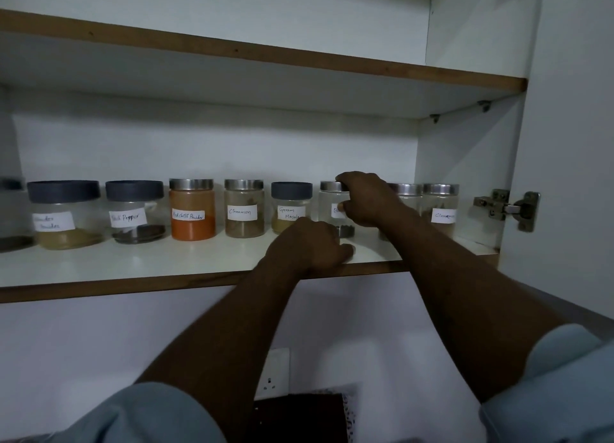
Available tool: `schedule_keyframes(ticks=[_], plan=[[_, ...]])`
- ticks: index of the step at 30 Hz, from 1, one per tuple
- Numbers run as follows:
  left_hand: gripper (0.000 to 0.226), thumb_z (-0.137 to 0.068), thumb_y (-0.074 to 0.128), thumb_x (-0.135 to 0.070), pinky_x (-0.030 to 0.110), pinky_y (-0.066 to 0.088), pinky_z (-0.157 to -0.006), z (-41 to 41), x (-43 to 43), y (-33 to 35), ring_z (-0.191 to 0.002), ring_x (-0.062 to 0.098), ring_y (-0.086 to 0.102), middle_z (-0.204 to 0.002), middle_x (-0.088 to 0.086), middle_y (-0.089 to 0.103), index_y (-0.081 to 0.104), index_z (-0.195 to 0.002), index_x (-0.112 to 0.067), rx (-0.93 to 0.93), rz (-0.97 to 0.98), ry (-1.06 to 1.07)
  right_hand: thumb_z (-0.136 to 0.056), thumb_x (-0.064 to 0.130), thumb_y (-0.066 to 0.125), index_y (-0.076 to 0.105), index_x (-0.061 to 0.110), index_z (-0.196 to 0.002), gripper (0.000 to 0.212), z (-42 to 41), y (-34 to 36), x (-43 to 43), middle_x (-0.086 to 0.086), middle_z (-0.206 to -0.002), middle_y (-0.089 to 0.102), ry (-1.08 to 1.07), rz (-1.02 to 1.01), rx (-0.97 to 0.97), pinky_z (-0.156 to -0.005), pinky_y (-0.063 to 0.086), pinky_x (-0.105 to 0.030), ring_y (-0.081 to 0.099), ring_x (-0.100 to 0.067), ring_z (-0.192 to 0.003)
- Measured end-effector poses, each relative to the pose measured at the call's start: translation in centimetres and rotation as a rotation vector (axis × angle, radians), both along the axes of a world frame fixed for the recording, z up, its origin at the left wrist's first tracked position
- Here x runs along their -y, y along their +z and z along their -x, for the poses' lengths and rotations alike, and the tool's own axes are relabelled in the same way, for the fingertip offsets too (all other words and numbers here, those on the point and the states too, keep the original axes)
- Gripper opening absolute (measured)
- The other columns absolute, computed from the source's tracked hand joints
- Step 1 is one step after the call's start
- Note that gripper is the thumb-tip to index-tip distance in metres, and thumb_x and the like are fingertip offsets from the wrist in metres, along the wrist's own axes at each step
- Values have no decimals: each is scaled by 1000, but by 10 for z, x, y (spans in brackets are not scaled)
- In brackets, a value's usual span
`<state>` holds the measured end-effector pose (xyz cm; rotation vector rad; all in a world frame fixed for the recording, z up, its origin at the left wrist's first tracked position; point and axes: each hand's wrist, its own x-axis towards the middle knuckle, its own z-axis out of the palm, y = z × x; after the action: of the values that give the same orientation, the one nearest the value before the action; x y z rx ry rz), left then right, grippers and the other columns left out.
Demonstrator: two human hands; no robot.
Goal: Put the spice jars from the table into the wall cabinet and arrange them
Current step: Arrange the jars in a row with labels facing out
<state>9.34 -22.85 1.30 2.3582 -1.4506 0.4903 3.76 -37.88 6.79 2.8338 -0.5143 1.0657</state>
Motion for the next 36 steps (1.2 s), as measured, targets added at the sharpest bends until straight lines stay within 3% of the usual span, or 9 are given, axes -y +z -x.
schedule_keyframes(ticks=[6,12,20,22,24,26,30,33,36], plan=[[46,-90,52,-62,36,52,-89,-2,2,-2,-106,23,61,-111,4,71,74,-105,-24,-18,27,-1,-83,21,77,64,13,-115,35,-12,0,5,-7,-111,67,-4,21,-13,-75,39,-29,62,-26,-98],[46,-91,52,-62,34,52,-84,-3,2,-3,-101,22,62,-106,4,72,75,-100,-23,-9,39,5,-82,21,77,63,13,-110,32,-17,-3,11,-6,-107,67,6,7,12,-76,44,-32,62,-27,-97],[45,-89,53,-64,34,52,-84,-3,3,-2,-102,21,62,-105,2,72,75,-100,-26,-9,32,19,-84,21,77,61,12,-123,43,-20,-3,15,-9,-119,67,-5,-10,6,-83,45,-34,61,-27,-105],[45,-89,53,-64,35,53,-83,-3,2,-3,-99,20,62,-102,2,72,75,-99,-26,-2,40,13,-87,23,76,55,11,-136,55,-17,-2,13,-12,-133,62,-1,-23,-31,-95,46,-39,58,-30,-118],[46,-89,52,-64,32,52,-77,-3,1,-4,-92,17,63,-94,1,72,75,-96,-24,34,66,7,-90,25,74,31,12,-155,79,-7,0,10,-14,-154,43,24,-67,-72,-107,41,-41,47,-31,-135],[47,-90,50,-63,30,50,-69,-1,-2,-6,-83,15,63,-86,0,72,75,-92,-23,92,81,8,-91,23,71,15,16,-161,90,10,4,9,-13,-161,33,63,-66,17,-108,40,-40,45,-31,-138],[40,-97,48,-51,29,46,-62,6,-5,-6,-73,12,61,-78,-1,70,75,-91,-23,202,108,-91,-90,36,70,46,24,-144,61,59,20,17,-4,-138,60,73,117,302,-97,49,-40,60,-24,-120],[37,-100,45,-49,30,48,-67,8,-5,-4,-79,11,61,-87,-4,72,75,-104,-27,146,65,-175,-86,48,71,56,22,-133,57,89,21,41,-5,-126,66,-103,134,118,-90,52,-40,62,-26,-111],[42,-102,42,-54,32,48,-75,18,7,4,-81,9,58,-87,-8,64,72,-111,-27,5,-52,-206,-82,39,77,54,20,-134,60,95,-1,59,-5,-126,63,-126,61,-12,-90,50,-40,57,-26,-113]])
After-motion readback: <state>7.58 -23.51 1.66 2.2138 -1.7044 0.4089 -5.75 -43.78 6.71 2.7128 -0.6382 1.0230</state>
